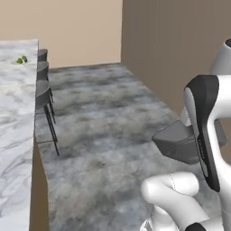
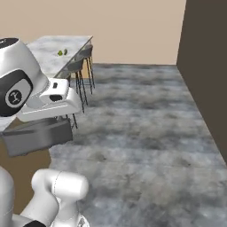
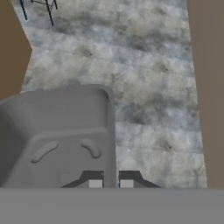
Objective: Retrieve the tupperware and aluminum foil from the cabinet and place them on the dining counter near the plate with broccoli and cucumber to prepare for storing leftovers.
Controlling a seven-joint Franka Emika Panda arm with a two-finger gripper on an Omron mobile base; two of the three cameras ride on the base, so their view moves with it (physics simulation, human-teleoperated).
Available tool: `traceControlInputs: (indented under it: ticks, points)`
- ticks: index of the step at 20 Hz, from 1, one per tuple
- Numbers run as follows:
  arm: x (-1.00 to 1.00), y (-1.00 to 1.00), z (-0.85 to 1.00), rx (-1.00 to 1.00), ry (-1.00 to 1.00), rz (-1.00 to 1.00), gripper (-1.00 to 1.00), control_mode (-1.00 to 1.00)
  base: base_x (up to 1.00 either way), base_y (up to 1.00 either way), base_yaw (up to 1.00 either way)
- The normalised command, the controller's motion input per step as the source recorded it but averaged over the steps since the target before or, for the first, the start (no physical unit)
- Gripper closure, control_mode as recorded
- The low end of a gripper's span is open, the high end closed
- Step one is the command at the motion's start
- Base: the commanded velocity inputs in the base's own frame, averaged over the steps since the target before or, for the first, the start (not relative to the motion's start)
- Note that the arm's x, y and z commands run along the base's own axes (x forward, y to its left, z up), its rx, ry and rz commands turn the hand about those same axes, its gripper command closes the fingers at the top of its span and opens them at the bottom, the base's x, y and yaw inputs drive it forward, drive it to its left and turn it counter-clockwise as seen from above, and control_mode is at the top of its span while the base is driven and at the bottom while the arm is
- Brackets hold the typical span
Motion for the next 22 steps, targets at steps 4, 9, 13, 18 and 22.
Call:
traceControlInputs:
  ticks: [4, 9, 13, 18, 22]
  points:
    - [0.00, 0.00, 0.00, 0.00, 0.00, 0.00, 1.00, 1.00, 1.00, -0.34, 0.39]
    - [0.00, 0.00, 0.00, 0.00, 0.00, 0.00, 1.00, 1.00, 1.00, -0.36, 0.39]
    - [0.00, 0.00, 0.00, 0.00, 0.00, 0.00, 1.00, 1.00, 1.00, -0.46, 0.41]
    - [0.00, 0.00, 0.00, 0.00, 0.00, 0.00, 1.00, 1.00, 1.00, -0.63, 0.41]
    - [0.00, 0.00, 0.00, 0.00, 0.00, 0.00, 1.00, 1.00, 1.00, -0.97, 0.30]
